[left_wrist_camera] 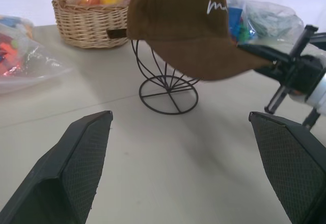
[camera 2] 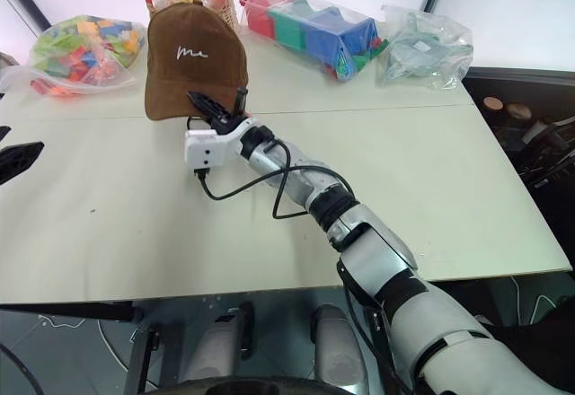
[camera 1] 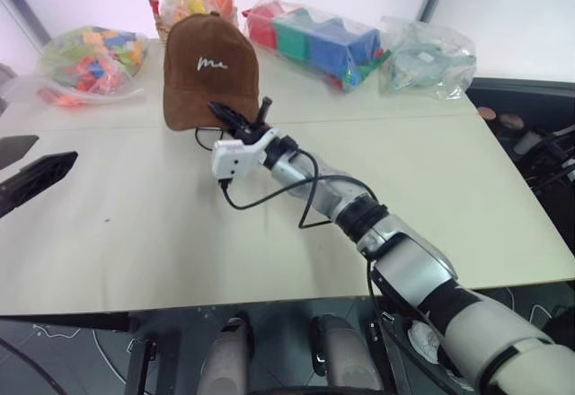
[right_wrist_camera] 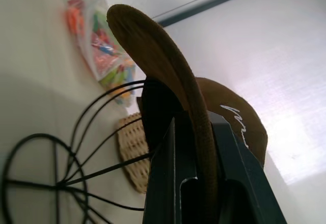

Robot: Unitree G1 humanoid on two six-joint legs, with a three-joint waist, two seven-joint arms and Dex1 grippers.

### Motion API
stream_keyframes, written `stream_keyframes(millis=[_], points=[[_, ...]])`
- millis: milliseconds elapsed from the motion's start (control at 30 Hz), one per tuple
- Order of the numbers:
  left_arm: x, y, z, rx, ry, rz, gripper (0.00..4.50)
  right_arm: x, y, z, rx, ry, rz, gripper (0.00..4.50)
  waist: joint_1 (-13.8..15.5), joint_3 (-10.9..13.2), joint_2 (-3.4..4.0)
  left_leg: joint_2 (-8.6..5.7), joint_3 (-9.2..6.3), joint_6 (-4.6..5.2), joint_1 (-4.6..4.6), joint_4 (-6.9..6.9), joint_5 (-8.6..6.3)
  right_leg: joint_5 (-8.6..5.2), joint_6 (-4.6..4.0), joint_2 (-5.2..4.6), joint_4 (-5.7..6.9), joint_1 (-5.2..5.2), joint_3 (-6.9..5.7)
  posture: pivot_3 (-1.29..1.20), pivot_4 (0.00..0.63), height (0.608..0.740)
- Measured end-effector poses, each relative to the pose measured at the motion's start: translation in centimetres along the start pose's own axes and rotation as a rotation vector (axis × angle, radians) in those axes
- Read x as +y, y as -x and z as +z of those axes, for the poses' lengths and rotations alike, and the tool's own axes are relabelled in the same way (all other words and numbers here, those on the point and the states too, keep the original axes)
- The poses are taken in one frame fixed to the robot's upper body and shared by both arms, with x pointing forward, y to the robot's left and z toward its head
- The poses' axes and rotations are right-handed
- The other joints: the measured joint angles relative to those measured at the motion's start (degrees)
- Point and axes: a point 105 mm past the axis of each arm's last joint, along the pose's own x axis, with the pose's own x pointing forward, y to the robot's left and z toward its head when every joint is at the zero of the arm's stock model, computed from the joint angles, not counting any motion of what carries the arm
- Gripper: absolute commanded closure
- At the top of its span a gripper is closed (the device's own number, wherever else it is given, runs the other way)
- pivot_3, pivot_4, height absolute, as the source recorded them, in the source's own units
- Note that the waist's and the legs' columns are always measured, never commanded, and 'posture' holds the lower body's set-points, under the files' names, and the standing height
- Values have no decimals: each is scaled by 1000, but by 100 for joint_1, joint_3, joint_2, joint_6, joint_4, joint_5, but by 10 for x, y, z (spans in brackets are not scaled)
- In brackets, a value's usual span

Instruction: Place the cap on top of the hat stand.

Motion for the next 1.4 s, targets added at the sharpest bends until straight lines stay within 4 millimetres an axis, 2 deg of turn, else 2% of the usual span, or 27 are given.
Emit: stream_keyframes(millis=[167, 467, 567, 767, 800, 967, 1100, 1233, 1400], points=[[-2, -3, -3, 6, 7, -10, 0, 16, 7, 8, -19, -7, 40, 4481, 6, 0, 0, 18, 0, 0, 1, 0, 0, 1, -2, 16, 0, -1, 0, 0, 150, 740], [-1, -3, -3, 3, 7, -4, 0, 21, 5, 3, -9, 57, 55, 4481, 10, 0, 0, 57, 1, -1, 3, 1, 0, 5, -11, 52, -5, -6, 0, 0, 150, 740], [-1, -3, -3, 2, 7, 0, 0, 23, 6, 1, -6, 68, 60, 3435, 12, 0, 0, 61, 1, -1, 3, 1, 0, 7, -15, 57, -6, -7, 0, 0, 150, 740], [-2, -5, -2, -2, 7, -4, 0, 30, 9, -1, -2, 79, 84, 301, 14, 0, 0, 64, 1, -1, -2, 1, 0, 19, -36, 63, -7, -12, 0, 0, 150, 740], [-2, -5, -2, -4, 5, -4, 0, 31, 9, 0, -7, 87, 89, 22, 14, 0, 0, 65, 1, -1, -1, 1, 0, 19, -36, 64, -7, -13, 0, 0, 150, 740], [-2, -6, -2, -8, 4, -9, 0, 33, 11, 2, -19, 105, 94, 22, 17, 0, 0, 68, 1, -1, -2, 1, 0, 19, -36, 65, -7, -14, 0, 0, 150, 740], [-3, -10, -5, 3, 11, -20, 0, 34, 25, 3, -31, 104, 102, 22, 35, 0, 0, 67, 2, -1, -3, 1, 0, 19, -36, 65, -10, -13, 0, 0, 150, 740], [8, -8, -12, 12, 9, 31, 0, 19, 57, -10, 13, 68, 106, 22, 72, 0, 0, 67, 7, -1, -5, 1, 0, 20, -35, 64, -14, -12, 1, 0, 150, 740], [24, -7, -26, 28, 46, 79, 0, -18, 117, -38, 159, -24, 126, 22, 167, -1, -2, 74, 10, -2, -3, 3, -1, 18, -34, 66, -19, -10, 0, 0, 150, 740]])
